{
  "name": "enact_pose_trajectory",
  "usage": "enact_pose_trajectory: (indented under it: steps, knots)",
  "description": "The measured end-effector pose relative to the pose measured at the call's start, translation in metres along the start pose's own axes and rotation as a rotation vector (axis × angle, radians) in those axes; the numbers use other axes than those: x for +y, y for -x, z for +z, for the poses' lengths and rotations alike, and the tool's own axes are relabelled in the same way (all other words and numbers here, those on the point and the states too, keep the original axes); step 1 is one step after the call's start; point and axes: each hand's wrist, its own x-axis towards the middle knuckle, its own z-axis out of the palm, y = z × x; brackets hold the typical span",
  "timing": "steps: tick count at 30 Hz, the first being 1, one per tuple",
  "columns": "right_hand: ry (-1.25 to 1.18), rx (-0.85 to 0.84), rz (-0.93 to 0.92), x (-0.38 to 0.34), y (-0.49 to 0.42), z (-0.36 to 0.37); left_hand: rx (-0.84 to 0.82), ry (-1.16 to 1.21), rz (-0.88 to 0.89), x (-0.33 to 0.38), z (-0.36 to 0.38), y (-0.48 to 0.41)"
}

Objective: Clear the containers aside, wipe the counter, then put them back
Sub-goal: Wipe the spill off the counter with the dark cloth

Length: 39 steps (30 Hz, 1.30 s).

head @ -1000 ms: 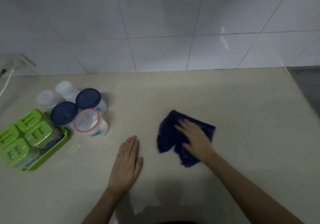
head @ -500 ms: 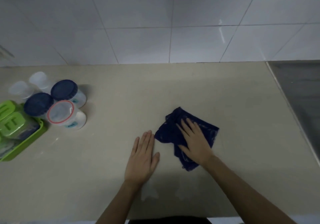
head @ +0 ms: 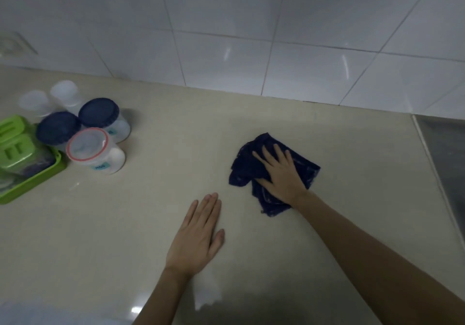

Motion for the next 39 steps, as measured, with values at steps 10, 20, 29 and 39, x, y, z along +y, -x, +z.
enact_pose_trajectory:
  steps: [10,20,29,39]
  knots:
    - [-0.067,-0.003,-0.134,0.004,0.068,0.011,-0.025,-0.021,-0.005,0.002,-0.004,0.001]
    - [0.0,0.064,0.048,-0.043,0.102,0.027,-0.009,-0.069,-0.001,0.004,-0.002,0.002]
    - [0.012,0.012,0.076,-0.022,0.199,0.028,0.021,-0.06,-0.01,0.004,0.005,0.004]
    - [-0.034,0.023,-0.01,-0.065,0.157,0.038,0.004,-0.113,-0.016,0.012,0.005,0.009]
